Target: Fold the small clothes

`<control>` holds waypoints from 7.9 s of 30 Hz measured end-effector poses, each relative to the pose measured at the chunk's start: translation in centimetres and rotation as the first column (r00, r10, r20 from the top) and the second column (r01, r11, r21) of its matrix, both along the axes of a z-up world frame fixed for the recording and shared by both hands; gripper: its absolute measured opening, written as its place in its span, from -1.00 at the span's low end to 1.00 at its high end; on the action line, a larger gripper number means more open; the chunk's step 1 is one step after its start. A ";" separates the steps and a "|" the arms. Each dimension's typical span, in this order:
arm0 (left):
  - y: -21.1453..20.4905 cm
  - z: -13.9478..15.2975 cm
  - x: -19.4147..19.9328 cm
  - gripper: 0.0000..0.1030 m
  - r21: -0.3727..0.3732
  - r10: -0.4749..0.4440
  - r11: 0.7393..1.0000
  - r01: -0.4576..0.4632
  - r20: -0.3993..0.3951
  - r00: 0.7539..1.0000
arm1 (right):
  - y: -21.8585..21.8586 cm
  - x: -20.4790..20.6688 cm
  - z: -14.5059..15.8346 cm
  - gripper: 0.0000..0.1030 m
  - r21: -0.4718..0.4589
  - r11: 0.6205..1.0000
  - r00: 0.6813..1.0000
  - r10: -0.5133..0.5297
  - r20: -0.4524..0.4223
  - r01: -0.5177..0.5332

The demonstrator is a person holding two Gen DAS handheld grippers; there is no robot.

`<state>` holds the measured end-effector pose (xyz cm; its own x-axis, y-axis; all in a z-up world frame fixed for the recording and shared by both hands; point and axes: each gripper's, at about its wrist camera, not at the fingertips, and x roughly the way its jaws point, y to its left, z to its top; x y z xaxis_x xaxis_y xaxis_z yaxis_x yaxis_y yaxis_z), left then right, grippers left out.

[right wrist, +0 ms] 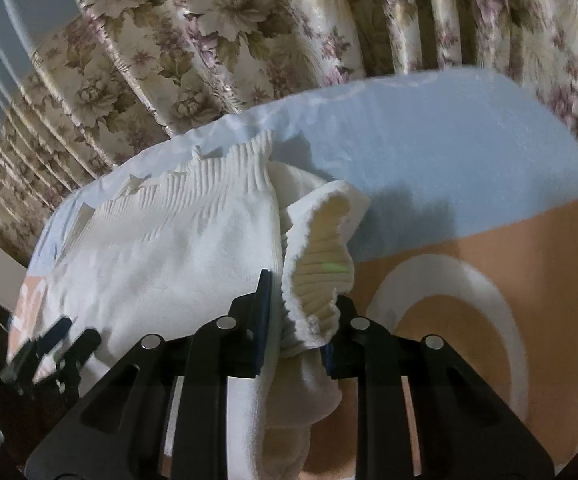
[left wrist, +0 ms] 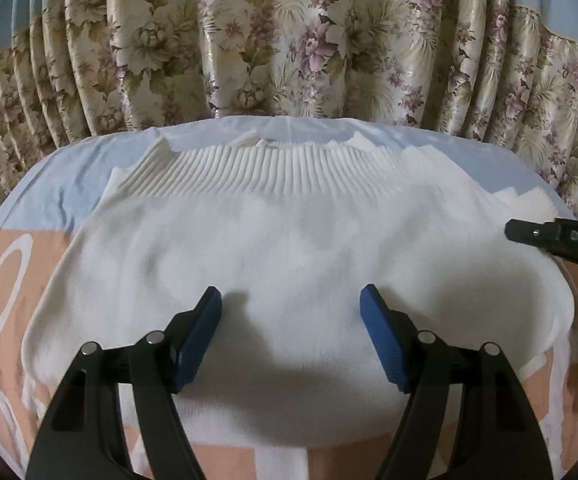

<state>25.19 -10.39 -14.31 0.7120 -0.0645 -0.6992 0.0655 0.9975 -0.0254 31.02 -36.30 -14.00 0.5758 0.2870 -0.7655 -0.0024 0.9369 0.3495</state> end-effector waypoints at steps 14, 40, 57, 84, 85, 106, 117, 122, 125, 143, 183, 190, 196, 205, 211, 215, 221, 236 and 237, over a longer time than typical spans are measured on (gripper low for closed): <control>0.0 0.0 -0.2 0.42 -0.019 -0.003 1.000 0.003 -0.004 1.000 | -0.5 0.0 -1.1 0.03 0.083 0.997 1.000 0.006 -0.027 -0.003; -0.3 -1.2 -0.3 0.56 -0.061 -0.057 0.997 0.051 -0.097 0.994 | 4.2 0.5 6.7 -0.55 -0.002 0.998 0.994 0.070 0.079 -0.071; 10.6 4.4 -2.7 0.60 -0.201 0.055 0.978 -0.055 -0.006 0.998 | 16.3 2.8 13.2 -0.54 -0.060 0.975 0.969 0.221 0.107 -0.216; 33.5 2.1 -2.9 0.60 -0.150 0.271 0.950 -0.272 -0.034 0.962 | 40.3 -1.2 5.5 -0.30 -0.235 0.903 0.930 0.368 -0.008 -0.360; 34.0 2.1 -2.7 0.60 -0.144 0.278 0.949 -0.280 -0.033 0.960 | 40.3 -1.6 5.9 -0.27 -0.211 0.911 0.931 0.365 0.010 -0.355; 31.6 3.0 0.1 0.60 -0.031 0.211 0.977 -0.211 0.005 0.978 | 34.3 -4.6 3.1 -0.10 -0.247 0.930 0.956 0.290 0.038 -0.272; 31.2 3.3 -0.3 0.61 -0.078 0.192 0.978 -0.193 -0.010 0.981 | 35.3 -8.3 2.4 0.12 -0.252 0.911 0.930 0.357 0.087 -0.326; 27.1 4.2 -0.4 0.66 -0.122 0.098 0.988 -0.098 0.001 0.995 | 34.6 -8.9 1.7 0.16 -0.237 0.901 0.921 0.385 0.056 -0.363; 24.0 3.9 0.1 0.68 -0.096 0.051 0.994 -0.051 -0.003 0.999 | 33.4 -9.3 2.0 0.23 -0.209 0.907 0.919 0.388 0.072 -0.366; 23.8 3.3 1.7 0.97 -0.144 0.081 0.986 -0.080 -0.001 0.997 | 21.4 -6.5 5.2 0.58 -0.164 0.964 0.959 0.235 0.161 -0.208; 18.6 -1.9 4.1 0.70 -0.256 -0.015 0.966 -0.025 -0.154 0.988 | 22.5 3.1 -0.6 -0.05 0.052 0.974 0.975 0.220 0.001 -0.220; 17.7 -1.3 4.2 -0.09 -0.335 -0.068 0.942 0.012 -0.156 0.985 | 23.3 2.9 0.2 -0.30 -0.006 0.973 0.973 0.231 0.017 -0.231; 16.9 -0.4 3.9 -0.22 -0.269 -0.073 0.962 0.033 -0.138 0.988 | 23.7 2.7 0.7 -0.37 -0.045 0.971 0.972 0.235 0.023 -0.233; 15.4 0.6 3.4 -0.29 -0.213 -0.075 0.976 0.051 -0.104 0.992 | 23.6 2.2 2.8 -0.40 -0.105 0.964 0.965 0.252 0.072 -0.244; 12.5 3.3 2.9 -0.29 -0.186 -0.085 0.980 0.074 -0.050 0.995 | 21.9 1.6 5.6 -0.40 -0.175 0.956 0.958 0.258 0.122 -0.235; 9.8 5.5 2.7 -0.29 -0.189 -0.109 0.977 0.103 -0.025 0.994 | 18.7 0.7 7.8 -0.40 -0.191 0.959 0.958 0.242 0.156 -0.211; 3.3 8.6 1.8 -0.29 -0.199 -0.152 0.969 0.149 -0.004 0.988 | 12.0 -1.5 11.0 -0.40 -0.208 0.965 0.960 0.202 0.195 -0.161; -12.1 2.5 -0.4 -0.27 -0.099 -0.113 0.990 0.104 -0.099 0.989 | -1.5 -4.6 4.3 -0.39 -0.263 0.951 0.976 0.192 0.103 -0.160; -12.5 1.1 -0.6 -0.24 -0.096 -0.105 0.991 0.094 -0.118 0.987 | -1.9 -4.5 3.1 -0.37 -0.257 0.952 0.979 0.191 0.077 -0.165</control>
<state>24.64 -22.92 -13.19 0.6083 -0.1975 -0.7688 0.1556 0.9794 -0.1285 26.50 -38.24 -10.95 0.6101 0.2002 -0.7666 -0.1999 0.9751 0.0956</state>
